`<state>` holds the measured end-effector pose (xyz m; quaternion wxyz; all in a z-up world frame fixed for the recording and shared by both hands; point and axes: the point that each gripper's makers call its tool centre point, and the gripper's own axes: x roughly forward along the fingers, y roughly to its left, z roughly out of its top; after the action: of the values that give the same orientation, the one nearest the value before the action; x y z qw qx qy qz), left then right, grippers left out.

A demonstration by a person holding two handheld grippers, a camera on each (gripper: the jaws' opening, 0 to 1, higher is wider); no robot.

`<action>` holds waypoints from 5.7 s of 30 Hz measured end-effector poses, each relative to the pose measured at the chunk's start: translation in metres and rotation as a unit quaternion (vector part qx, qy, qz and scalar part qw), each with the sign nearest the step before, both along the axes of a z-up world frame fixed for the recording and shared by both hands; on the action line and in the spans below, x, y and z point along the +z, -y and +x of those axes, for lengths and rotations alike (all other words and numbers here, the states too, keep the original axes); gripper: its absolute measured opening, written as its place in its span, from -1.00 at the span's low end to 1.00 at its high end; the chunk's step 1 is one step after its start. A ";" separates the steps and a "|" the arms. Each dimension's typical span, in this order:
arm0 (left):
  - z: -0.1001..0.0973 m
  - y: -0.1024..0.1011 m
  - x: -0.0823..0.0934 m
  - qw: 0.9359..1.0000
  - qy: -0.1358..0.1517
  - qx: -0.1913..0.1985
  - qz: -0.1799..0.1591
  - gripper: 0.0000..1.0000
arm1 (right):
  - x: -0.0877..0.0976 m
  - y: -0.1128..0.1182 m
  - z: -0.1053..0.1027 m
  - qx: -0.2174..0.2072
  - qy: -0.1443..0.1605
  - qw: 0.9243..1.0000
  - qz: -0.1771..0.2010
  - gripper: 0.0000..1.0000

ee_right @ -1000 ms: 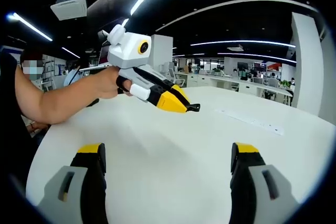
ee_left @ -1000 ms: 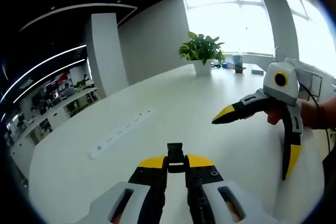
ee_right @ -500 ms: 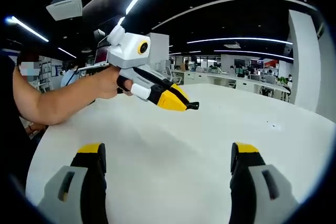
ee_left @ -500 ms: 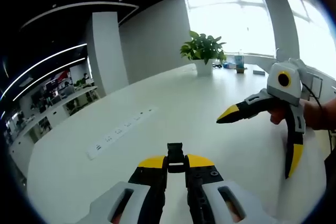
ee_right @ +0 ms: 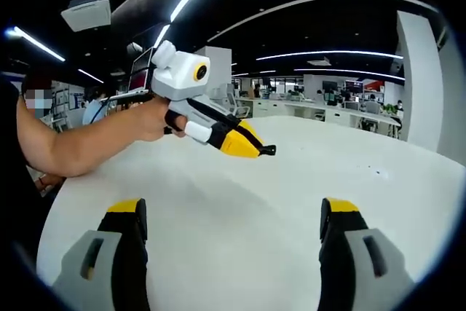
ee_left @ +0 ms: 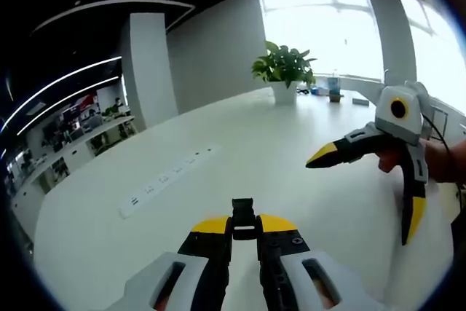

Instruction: Snap the two parts of the plastic buckle together until the buckle closes and remains connected.

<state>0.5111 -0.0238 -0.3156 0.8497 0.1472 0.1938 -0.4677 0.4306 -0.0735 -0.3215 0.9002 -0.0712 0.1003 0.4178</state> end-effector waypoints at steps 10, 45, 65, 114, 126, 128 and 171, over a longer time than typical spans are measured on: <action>0.004 0.004 0.000 1.000 0.002 0.000 0.002 -0.78 | 0.001 0.002 0.001 -0.003 -0.003 1.000 0.005 0.99; 0.018 0.018 -0.005 1.000 -0.003 0.001 0.007 -0.78 | -0.002 0.006 0.003 -0.017 -0.013 1.000 0.002 0.99; 0.033 0.021 -0.012 1.000 -0.010 0.002 0.008 -0.78 | -0.005 0.013 0.010 -0.042 -0.016 0.999 0.003 1.00; 0.070 0.033 -0.025 0.999 -0.032 -0.003 0.011 -0.78 | -0.014 0.018 0.016 -0.055 -0.023 0.998 -0.010 1.00; 0.079 0.041 -0.024 0.999 -0.039 -0.003 0.002 -0.78 | -0.013 0.017 0.014 -0.054 -0.018 0.998 -0.010 1.00; 0.080 0.042 -0.024 0.999 -0.038 -0.003 0.001 -0.78 | -0.013 0.016 0.012 -0.052 -0.018 0.998 -0.010 1.00; 0.083 0.042 -0.047 0.998 -0.055 -0.013 0.018 -0.78 | -0.018 0.013 0.010 -0.045 -0.025 0.999 -0.014 1.00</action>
<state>0.5938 -0.0659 -0.3623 0.8287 0.1388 0.2471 -0.4826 0.4406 -0.0867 -0.3398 0.9142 -0.0686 0.1320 0.3770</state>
